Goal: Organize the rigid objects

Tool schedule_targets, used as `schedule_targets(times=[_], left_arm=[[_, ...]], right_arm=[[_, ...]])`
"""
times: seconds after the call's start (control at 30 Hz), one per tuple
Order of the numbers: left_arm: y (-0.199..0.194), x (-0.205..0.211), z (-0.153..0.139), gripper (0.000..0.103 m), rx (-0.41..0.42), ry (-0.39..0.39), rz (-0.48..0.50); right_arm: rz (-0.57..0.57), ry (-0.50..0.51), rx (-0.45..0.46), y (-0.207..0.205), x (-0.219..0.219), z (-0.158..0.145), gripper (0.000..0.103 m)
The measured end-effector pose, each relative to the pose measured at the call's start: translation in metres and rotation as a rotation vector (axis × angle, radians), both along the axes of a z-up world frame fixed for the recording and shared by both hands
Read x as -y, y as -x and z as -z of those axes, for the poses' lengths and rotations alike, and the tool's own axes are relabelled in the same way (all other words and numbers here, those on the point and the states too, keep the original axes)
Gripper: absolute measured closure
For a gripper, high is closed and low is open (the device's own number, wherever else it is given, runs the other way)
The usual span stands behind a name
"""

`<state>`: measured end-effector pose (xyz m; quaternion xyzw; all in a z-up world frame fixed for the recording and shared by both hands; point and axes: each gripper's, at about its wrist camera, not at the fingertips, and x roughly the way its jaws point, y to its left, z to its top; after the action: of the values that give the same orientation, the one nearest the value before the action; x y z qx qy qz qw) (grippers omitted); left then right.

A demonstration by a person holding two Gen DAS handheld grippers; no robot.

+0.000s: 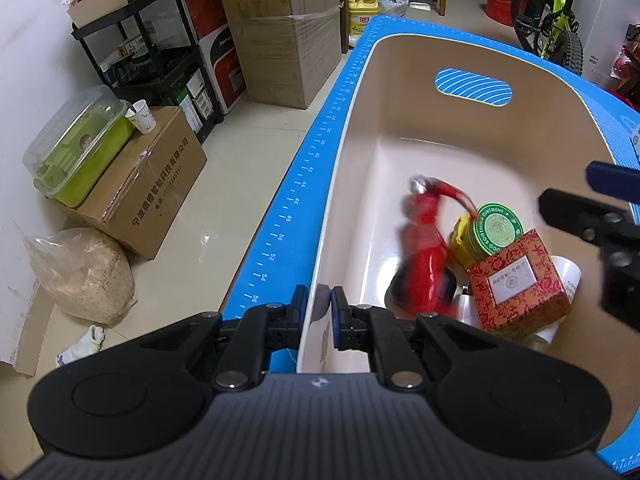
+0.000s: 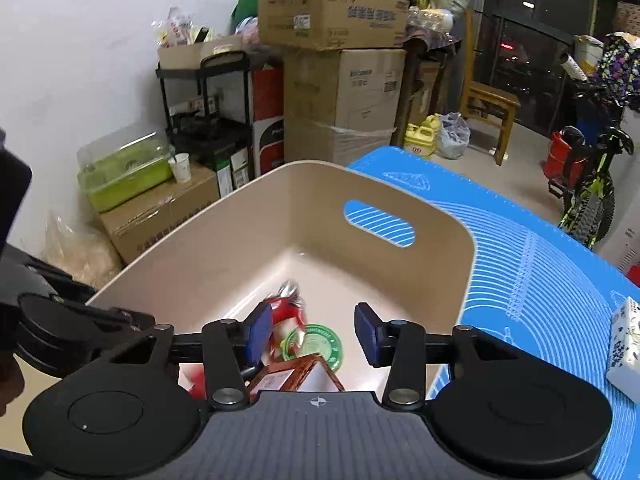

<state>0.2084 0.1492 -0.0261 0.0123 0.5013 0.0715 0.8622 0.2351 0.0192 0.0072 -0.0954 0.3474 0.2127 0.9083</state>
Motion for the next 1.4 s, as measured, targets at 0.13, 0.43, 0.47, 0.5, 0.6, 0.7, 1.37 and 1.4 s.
schedule_targets(times=[0.13, 0.43, 0.47, 0.5, 0.6, 0.7, 1.37, 1.4], left_arm=[[0.003, 0.002, -0.008, 0.087, 0.027, -0.012, -0.010], [0.020, 0.026, -0.046, 0.057, 0.120, -0.041, 0.015], [0.024, 0.031, -0.052, 0.046, 0.136, -0.044, 0.024], [0.028, 0.036, -0.058, 0.035, 0.151, -0.049, 0.037], [0.039, 0.051, -0.072, 0.025, 0.189, -0.060, 0.075], [0.052, 0.064, -0.083, 0.023, 0.203, -0.050, 0.100], [0.151, 0.106, -0.138, 0.022, 0.289, -0.029, 0.150], [0.157, 0.108, -0.138, 0.022, 0.291, -0.030, 0.152]], right_arm=[[0.031, -0.017, -0.005, 0.006, 0.011, -0.006, 0.038], [0.127, -0.026, 0.004, 0.031, 0.039, -0.024, 0.024], [0.136, -0.027, 0.007, 0.034, 0.043, -0.027, 0.023], [0.146, -0.030, 0.011, 0.038, 0.047, -0.030, 0.022], [0.178, -0.036, 0.027, 0.053, 0.060, -0.041, 0.019], [0.206, -0.043, 0.038, 0.067, 0.071, -0.051, 0.019], [0.339, -0.074, 0.151, 0.203, 0.139, -0.119, 0.008], [0.346, -0.077, 0.156, 0.211, 0.141, -0.121, 0.008]])
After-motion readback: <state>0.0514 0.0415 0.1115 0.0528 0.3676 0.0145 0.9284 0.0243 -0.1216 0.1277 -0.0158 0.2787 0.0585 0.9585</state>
